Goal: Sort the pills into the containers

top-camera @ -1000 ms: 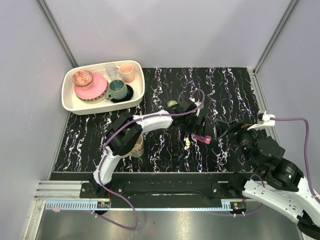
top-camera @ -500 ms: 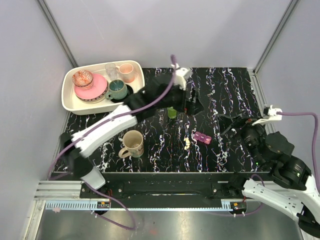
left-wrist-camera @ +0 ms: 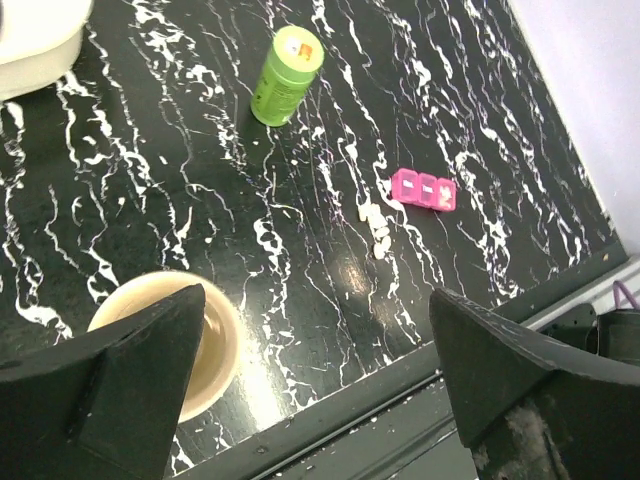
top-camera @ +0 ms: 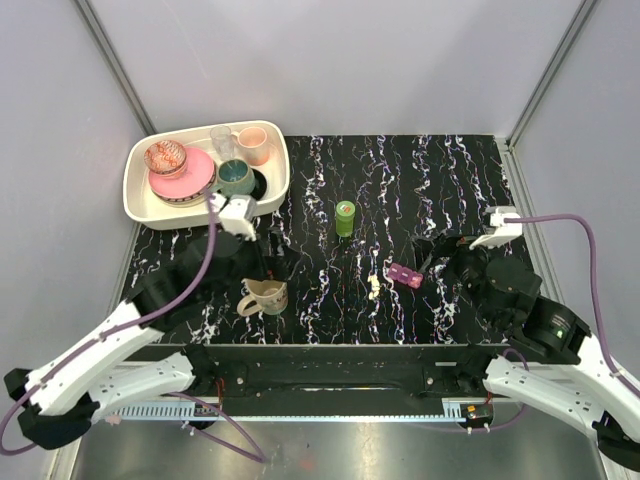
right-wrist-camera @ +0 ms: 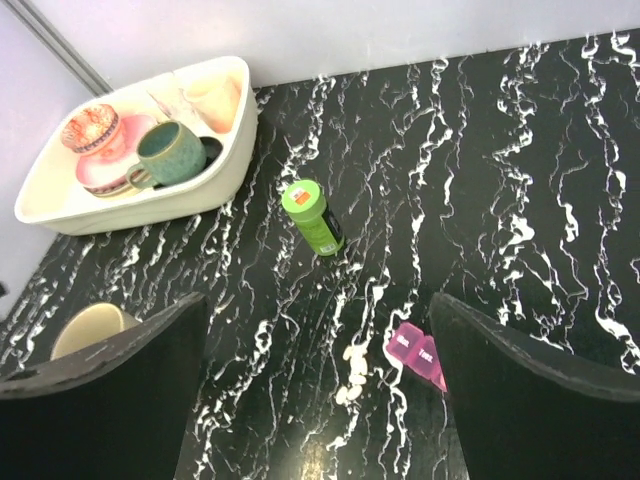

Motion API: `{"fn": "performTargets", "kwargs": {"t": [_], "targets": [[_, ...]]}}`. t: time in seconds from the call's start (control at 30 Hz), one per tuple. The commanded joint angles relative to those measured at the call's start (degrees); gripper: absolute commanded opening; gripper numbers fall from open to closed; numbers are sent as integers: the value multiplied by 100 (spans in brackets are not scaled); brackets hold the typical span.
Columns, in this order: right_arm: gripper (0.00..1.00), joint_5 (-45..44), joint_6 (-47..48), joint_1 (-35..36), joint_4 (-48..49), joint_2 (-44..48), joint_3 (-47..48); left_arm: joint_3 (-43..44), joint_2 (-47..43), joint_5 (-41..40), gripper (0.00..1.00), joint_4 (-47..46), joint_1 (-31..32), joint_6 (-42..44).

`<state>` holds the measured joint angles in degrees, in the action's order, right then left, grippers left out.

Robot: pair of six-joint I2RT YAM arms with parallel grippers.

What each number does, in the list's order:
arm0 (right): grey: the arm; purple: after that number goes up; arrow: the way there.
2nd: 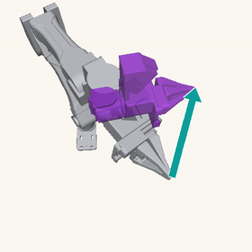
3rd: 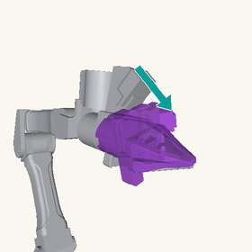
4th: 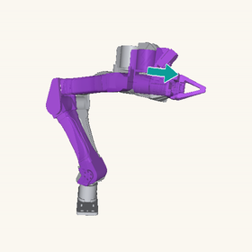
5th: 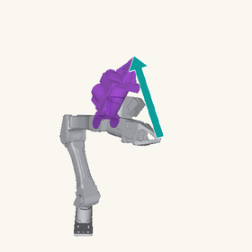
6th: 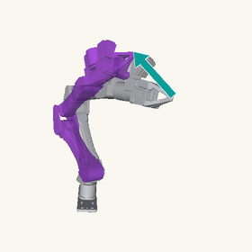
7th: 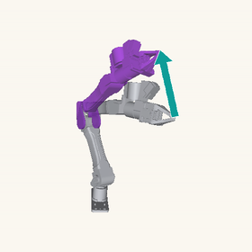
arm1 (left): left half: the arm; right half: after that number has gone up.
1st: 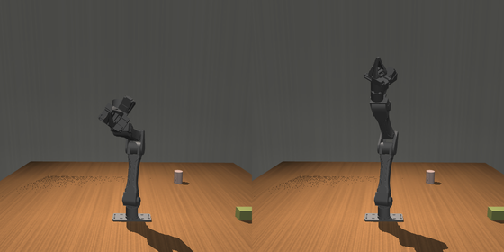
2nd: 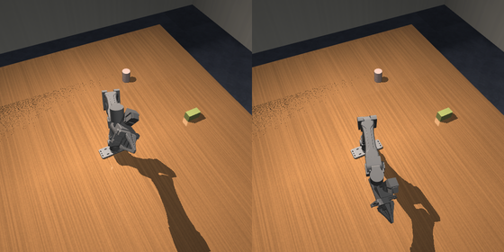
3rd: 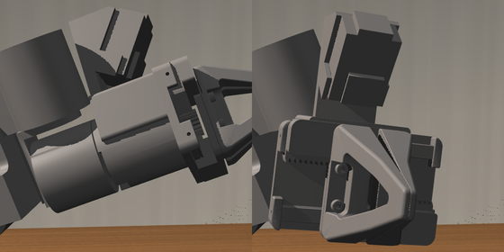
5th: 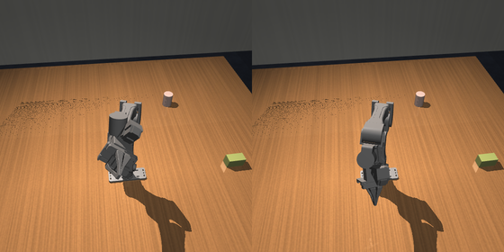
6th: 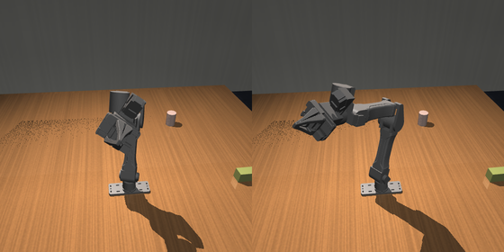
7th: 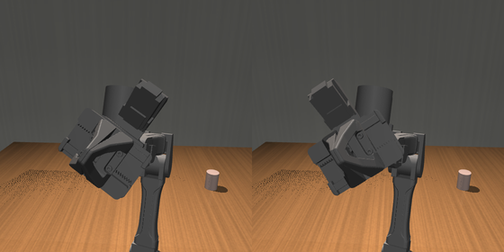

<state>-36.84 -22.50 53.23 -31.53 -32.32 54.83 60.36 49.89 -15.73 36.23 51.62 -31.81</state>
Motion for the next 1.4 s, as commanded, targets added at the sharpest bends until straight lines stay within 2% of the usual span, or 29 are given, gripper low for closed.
{"fn": "performTargets", "kwargs": {"t": [0.0, 0.17, 0.47, 1.37], "targets": [[96, -131, -52, -6, 235, -11, -288, -559, -936, -642, 99, -63, 6, -492], [96, -42, -201, -6, 235, -117, -438, -1078, -1586, -809, 99, -81, 6, -554], [95, -183, -589, -6, 191, 278, -965, -1896, -2676, -967, 99, -257, -2, -712], [96, -139, -641, -6, -20, 68, -939, -1958, -2809, -1477, 99, 77, 6, -879]]}}
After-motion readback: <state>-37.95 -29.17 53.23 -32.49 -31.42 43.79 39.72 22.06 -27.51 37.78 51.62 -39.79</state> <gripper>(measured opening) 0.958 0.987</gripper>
